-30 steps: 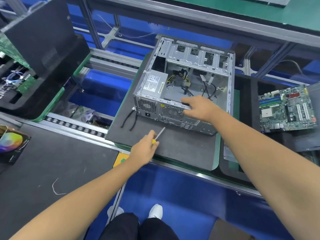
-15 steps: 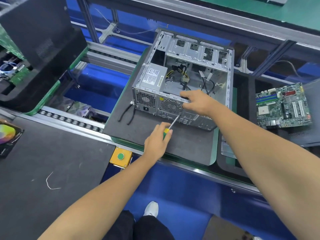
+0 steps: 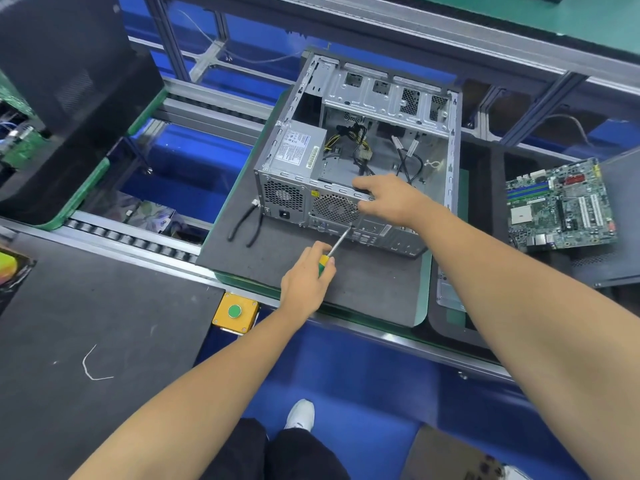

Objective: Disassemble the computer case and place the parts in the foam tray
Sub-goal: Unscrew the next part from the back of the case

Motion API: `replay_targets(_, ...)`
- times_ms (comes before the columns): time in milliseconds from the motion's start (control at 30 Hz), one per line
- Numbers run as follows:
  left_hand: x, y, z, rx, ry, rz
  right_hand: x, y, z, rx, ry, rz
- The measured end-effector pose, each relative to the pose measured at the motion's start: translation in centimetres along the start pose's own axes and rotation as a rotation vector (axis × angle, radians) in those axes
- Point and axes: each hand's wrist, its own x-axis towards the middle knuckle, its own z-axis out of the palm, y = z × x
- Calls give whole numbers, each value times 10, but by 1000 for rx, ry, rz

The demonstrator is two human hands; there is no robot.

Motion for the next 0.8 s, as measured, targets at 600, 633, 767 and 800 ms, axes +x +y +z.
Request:
replay_targets(600, 3, -4, -1, -75, 33, 23, 2, 2, 1, -28, 1, 4)
replay_targets(633, 3, -4, -1, -76, 36, 22, 2, 3, 1, -23, 4, 9)
replay_targets(767, 2, -3, -1, -52, 32, 48, 2, 3, 3, -14, 12, 17)
replay_targets(800, 2, -2, -1, -46, 34, 51, 2, 4, 3, -14, 12, 18)
